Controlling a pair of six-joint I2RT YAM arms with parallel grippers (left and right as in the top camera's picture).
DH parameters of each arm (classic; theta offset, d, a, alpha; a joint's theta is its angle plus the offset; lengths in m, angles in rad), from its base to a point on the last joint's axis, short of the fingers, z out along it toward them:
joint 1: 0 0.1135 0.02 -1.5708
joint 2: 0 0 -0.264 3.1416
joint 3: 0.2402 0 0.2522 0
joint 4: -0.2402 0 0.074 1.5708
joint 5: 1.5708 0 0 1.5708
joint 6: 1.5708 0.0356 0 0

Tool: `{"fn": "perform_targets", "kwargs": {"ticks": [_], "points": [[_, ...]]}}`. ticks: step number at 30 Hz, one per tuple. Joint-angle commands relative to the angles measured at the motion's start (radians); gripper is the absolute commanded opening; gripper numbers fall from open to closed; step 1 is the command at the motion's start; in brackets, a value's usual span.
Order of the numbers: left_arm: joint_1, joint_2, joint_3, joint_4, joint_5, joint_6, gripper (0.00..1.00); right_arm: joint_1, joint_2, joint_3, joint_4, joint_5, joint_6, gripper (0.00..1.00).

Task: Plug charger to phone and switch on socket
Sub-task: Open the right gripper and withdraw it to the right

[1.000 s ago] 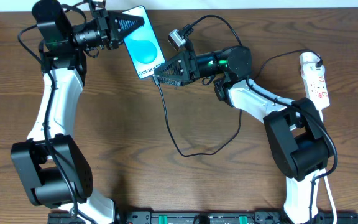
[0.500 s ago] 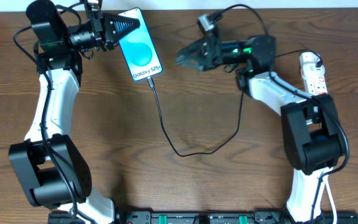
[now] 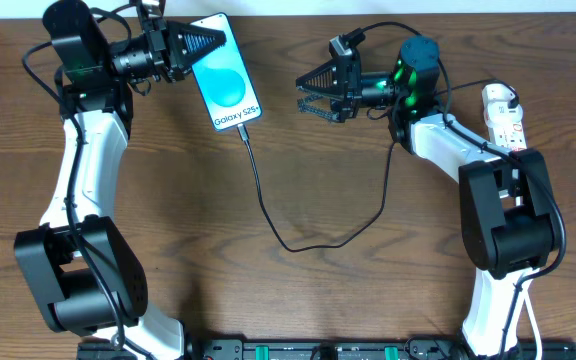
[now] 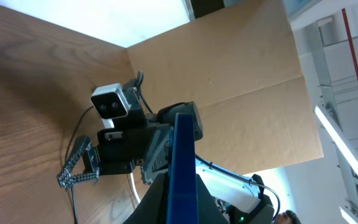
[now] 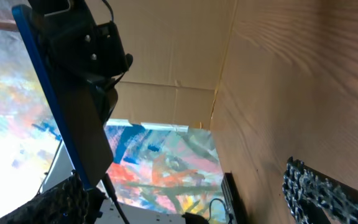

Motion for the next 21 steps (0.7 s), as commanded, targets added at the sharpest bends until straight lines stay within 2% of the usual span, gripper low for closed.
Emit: {"fn": "perform_targets", "kwargs": {"ticks": [1, 6, 12, 21], "points": [[0.005, -0.021, 0.006, 0.008, 0.03, 0.005, 0.07, 0.001, 0.006, -0.002, -0.032, 0.077, -0.039, 0.99], [0.005, -0.021, 0.006, 0.008, 0.03, 0.005, 0.07, 0.0, 0.006, -0.002, -0.166, 0.211, -0.13, 0.99], [0.005, -0.021, 0.006, 0.008, 0.03, 0.006, 0.07, -0.004, 0.006, -0.002, -0.468, 0.373, -0.328, 0.99], [0.004, -0.02, 0.006, 0.008, 0.03, 0.006, 0.07, -0.008, -0.003, -0.002, -0.797, 0.524, -0.49, 0.99]]}}
